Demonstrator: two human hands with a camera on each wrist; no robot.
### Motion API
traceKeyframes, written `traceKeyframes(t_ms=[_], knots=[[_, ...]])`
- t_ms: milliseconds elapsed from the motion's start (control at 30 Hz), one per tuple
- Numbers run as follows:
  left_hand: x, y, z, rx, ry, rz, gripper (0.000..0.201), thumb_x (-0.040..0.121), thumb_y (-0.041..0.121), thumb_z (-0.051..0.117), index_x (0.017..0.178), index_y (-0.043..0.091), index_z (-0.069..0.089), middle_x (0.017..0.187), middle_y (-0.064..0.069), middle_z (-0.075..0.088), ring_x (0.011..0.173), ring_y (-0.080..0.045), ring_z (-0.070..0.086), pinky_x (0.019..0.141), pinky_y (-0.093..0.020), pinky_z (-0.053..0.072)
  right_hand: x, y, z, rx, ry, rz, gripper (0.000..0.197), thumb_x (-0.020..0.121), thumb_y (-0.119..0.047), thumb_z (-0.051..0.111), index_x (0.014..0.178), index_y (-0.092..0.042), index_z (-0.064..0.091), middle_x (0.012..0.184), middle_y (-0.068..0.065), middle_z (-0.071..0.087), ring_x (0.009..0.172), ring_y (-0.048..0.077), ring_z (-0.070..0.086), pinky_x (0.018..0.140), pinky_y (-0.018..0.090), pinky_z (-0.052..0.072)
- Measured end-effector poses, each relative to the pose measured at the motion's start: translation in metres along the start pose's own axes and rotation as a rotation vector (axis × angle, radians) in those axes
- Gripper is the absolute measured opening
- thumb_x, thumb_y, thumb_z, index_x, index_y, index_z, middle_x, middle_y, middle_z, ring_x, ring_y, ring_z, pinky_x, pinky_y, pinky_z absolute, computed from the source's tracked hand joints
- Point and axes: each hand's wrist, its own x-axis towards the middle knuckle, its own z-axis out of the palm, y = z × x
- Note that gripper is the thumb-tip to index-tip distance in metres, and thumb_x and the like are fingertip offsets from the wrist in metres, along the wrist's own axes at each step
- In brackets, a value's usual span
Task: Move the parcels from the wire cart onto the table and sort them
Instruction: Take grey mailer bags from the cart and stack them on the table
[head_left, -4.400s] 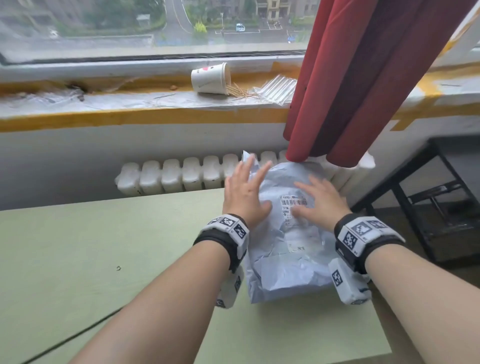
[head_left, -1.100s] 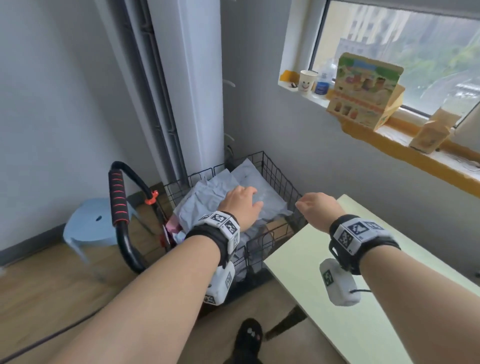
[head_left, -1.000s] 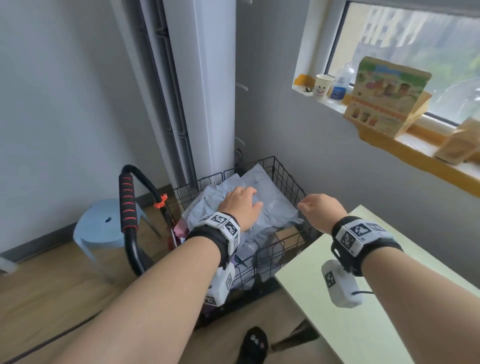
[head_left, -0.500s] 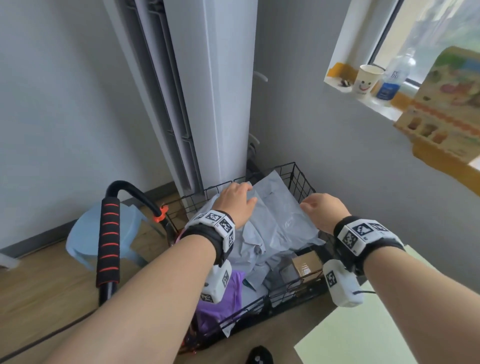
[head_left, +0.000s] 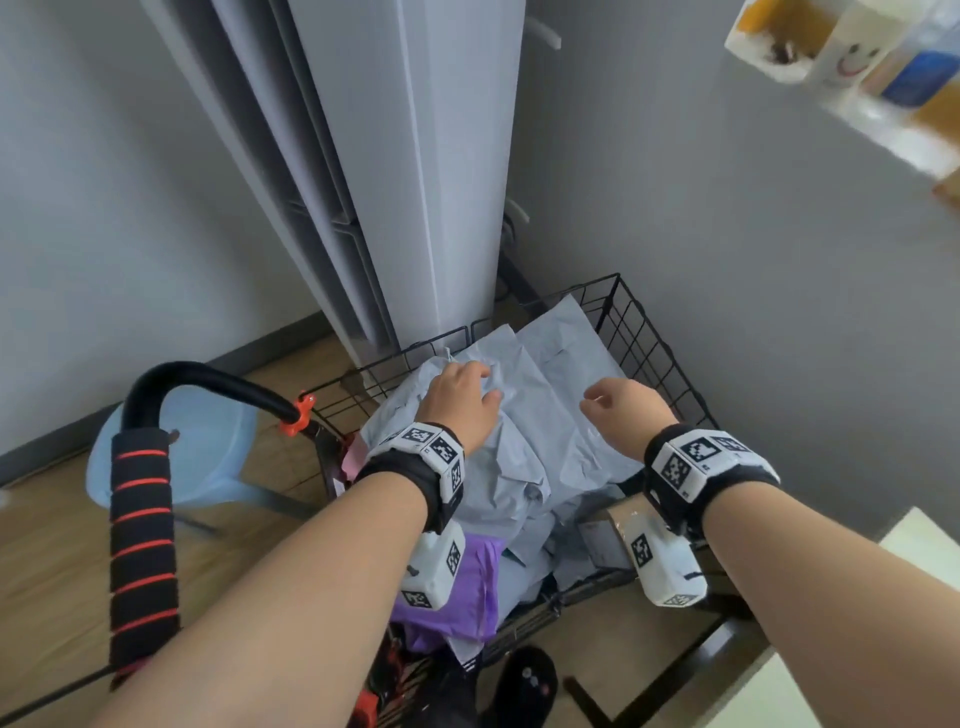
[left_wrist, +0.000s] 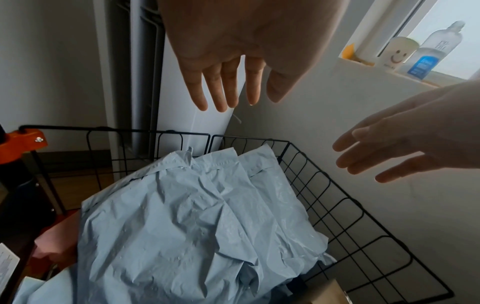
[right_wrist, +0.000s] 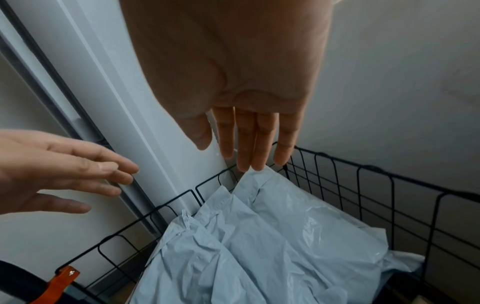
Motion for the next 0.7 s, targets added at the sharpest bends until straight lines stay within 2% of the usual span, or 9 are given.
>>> traceKeyframes(t_ms=[100,233,333,500,700], knots=[[0.020,-0.014,0.013,-0.037,-0.043,-0.033,0.038,0.097,0.030,0.047,0.133,0.017,0.048,0.140,-0.009,0.044,0.128,-0.027,0.043,0.107,-0.039,0.036,0.022,-0.006,0.020,0.009,-0.054,0.014,0.033,0.096,-0.029,0.049,0.123,-0.013,0.059,0.118,0.006,0.065,0.105,0.025,0.060,0.081,0.027,0.044],[0.042,-0.036,0.035,-0.062,-0.088,-0.062,0.037,0.096,0.029,0.047,0.131,0.016,0.049,0.138,-0.009,0.045,0.125,-0.028,0.045,0.104,-0.038,0.038,0.050,-0.010,0.055,0.047,-0.120,0.046,0.033,0.095,-0.031,0.051,0.122,-0.014,0.059,0.119,0.007,0.064,0.104,0.025,0.059,0.082,0.029,0.045],[0.055,-0.053,0.052,-0.079,-0.121,-0.080,0.037,0.096,0.029,0.048,0.130,0.016,0.050,0.137,-0.010,0.046,0.125,-0.027,0.046,0.103,-0.035,0.038,0.067,-0.010,0.082,0.045,-0.162,0.068,0.033,0.095,-0.031,0.052,0.122,-0.014,0.060,0.119,0.006,0.063,0.106,0.026,0.058,0.080,0.027,0.041],[0.069,-0.081,0.080,-0.099,-0.175,-0.127,0.038,0.095,0.029,0.048,0.131,0.016,0.049,0.137,-0.011,0.045,0.124,-0.029,0.046,0.102,-0.037,0.039,0.090,-0.005,0.123,0.054,-0.229,0.119,0.035,0.093,-0.031,0.054,0.125,-0.015,0.058,0.123,0.006,0.061,0.113,0.026,0.056,0.089,0.029,0.041],[0.072,-0.108,0.108,-0.113,-0.227,-0.177,0.038,0.096,0.030,0.050,0.131,0.016,0.049,0.135,-0.010,0.046,0.121,-0.029,0.049,0.101,-0.036,0.040,0.100,0.007,0.159,0.102,-0.282,0.182,0.052,0.091,-0.027,0.057,0.139,-0.016,0.042,0.131,0.009,0.056,0.116,0.029,0.055,0.095,0.035,0.047]])
